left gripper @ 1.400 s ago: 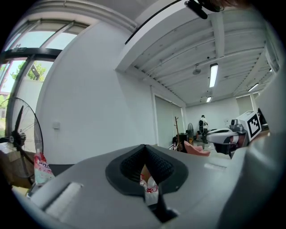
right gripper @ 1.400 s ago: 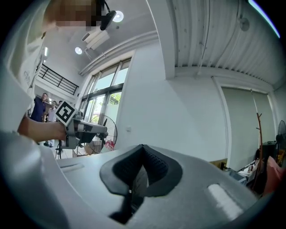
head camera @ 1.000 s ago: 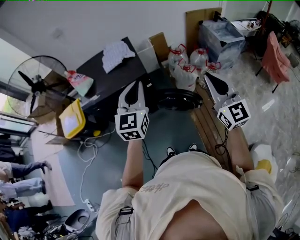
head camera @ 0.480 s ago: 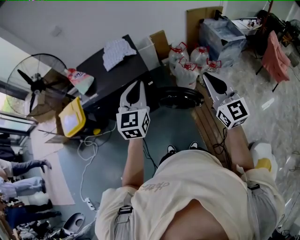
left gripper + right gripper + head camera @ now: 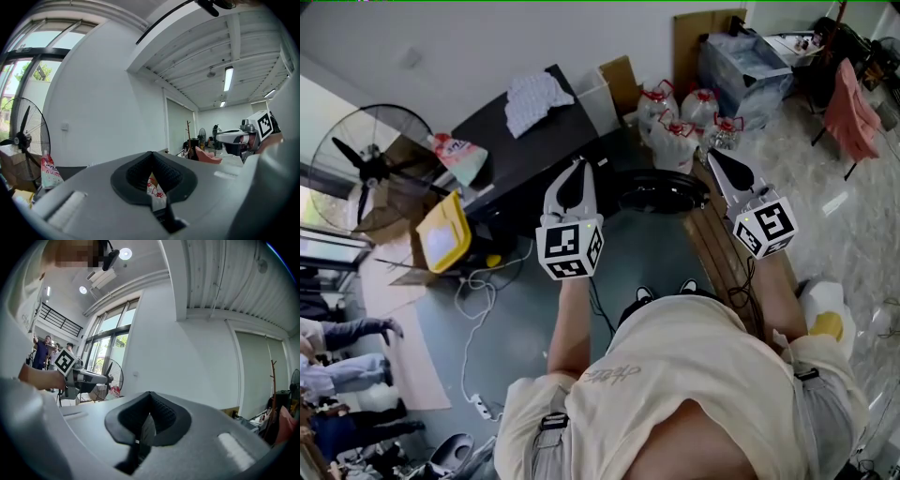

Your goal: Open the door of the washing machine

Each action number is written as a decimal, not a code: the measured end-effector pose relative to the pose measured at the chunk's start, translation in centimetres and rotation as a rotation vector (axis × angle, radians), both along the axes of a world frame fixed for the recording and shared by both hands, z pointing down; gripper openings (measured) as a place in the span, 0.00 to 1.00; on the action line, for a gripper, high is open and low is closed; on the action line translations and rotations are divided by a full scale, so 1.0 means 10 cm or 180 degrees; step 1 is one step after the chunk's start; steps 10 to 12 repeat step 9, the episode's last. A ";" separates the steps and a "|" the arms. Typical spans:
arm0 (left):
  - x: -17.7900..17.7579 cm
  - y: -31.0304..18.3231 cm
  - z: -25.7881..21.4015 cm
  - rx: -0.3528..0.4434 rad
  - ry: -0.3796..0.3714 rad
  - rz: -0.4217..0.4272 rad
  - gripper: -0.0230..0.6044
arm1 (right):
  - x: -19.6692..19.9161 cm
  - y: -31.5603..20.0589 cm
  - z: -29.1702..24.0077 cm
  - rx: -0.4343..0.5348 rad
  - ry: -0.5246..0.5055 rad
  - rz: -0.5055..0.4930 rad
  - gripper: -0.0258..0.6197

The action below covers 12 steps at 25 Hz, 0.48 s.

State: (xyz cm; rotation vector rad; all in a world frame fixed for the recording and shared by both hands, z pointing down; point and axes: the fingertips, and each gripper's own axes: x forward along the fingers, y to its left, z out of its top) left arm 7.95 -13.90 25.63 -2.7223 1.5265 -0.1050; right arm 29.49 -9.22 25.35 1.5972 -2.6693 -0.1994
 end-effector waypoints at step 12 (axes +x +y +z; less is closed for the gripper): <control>-0.13 -0.04 0.24 -0.0110 0.0002 0.0049 0.06 | -0.14 0.00 0.17 -0.0036 -0.0008 0.0081 0.04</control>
